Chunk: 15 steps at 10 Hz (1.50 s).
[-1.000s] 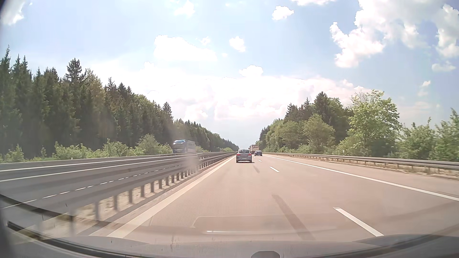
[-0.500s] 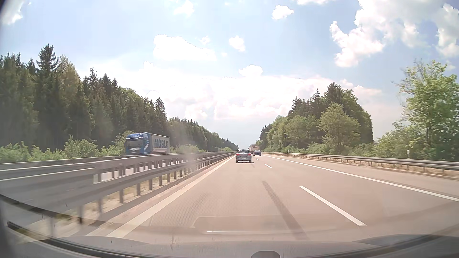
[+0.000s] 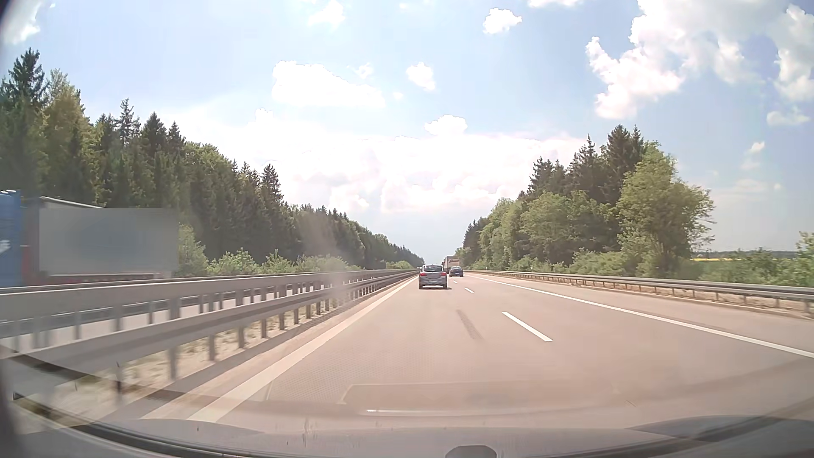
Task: Follow the waypoints while adhering to traffic rules and regulations
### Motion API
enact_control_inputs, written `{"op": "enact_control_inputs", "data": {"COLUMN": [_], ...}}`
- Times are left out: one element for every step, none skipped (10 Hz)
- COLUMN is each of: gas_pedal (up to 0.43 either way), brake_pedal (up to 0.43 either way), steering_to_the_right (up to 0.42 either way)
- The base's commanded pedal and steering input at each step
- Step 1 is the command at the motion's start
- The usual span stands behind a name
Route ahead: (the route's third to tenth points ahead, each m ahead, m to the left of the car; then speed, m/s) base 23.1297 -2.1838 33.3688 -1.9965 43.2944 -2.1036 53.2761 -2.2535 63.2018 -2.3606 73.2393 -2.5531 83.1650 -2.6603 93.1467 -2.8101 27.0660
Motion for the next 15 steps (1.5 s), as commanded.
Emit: {"op": "enact_control_inputs", "data": {"gas_pedal": [0.138,0.138,0.138,0.13,0.118,0.098,0.087,0.087,0.079,0.067,0.059,0.059,0.059,0.059,0.059], "brake_pedal": [0.0,0.0,0.0,0.0,0.0,0.0,0.0,0.0,0.0,0.0,0.0,0.0,0.0,0.0,0.0], "steering_to_the_right": [-0.003,-0.003,-0.003,-0.003,-0.003,-0.003,-0.002,-0.001,0.0,0.0,-0.001,-0.001,-0.001,-0.001,-0.001]}}
